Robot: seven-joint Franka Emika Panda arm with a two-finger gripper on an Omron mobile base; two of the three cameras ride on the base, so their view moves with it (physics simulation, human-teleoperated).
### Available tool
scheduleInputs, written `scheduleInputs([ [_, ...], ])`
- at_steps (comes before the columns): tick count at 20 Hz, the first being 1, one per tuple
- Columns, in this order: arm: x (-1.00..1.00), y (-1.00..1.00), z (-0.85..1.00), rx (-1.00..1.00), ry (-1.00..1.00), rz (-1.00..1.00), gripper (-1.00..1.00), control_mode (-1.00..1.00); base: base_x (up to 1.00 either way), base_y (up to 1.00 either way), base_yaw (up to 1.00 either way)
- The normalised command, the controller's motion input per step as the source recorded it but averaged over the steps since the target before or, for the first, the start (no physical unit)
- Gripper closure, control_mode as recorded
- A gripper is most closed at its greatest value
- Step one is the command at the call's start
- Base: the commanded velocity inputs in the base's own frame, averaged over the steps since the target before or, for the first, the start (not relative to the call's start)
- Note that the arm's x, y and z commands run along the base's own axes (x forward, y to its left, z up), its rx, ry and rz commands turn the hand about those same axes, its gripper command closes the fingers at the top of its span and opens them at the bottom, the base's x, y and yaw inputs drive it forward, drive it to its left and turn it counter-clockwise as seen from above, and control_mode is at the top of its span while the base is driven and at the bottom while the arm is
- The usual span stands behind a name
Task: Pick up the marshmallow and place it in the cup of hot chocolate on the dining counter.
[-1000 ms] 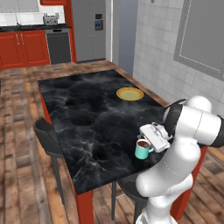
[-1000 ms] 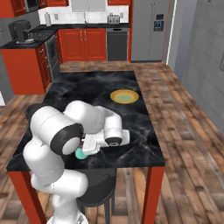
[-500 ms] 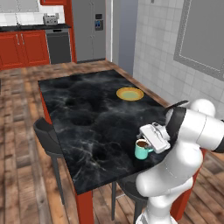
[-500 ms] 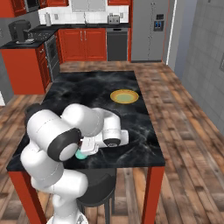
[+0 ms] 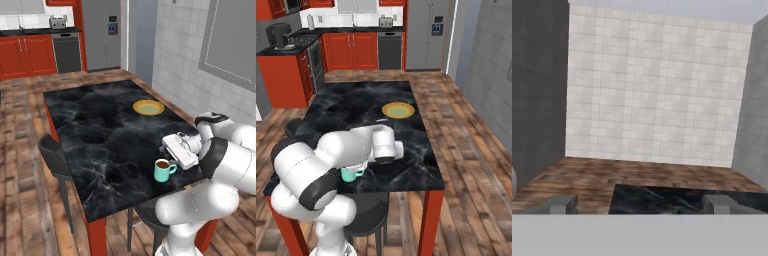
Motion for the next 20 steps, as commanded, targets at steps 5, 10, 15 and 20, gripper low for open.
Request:
scheduleInputs([
  [5, -0.75, 0.06, 0.56, 0.00, -0.14, -0.01, -1.00, -1.00, 0.00, 0.00, 0.00],
  [10, -1.00, 0.19, 0.58, -0.06, -0.36, 0.00, -1.00, -1.00, 0.00, 0.00, 0.00],
  [15, -0.94, 0.27, 0.82, -0.11, -0.48, -0.02, -1.00, -1.00, 0.00, 0.00, 0.00],
  [20, -0.76, 0.15, 0.99, -0.13, -0.50, -0.02, -1.00, -1.00, 0.00, 0.00, 0.00],
])
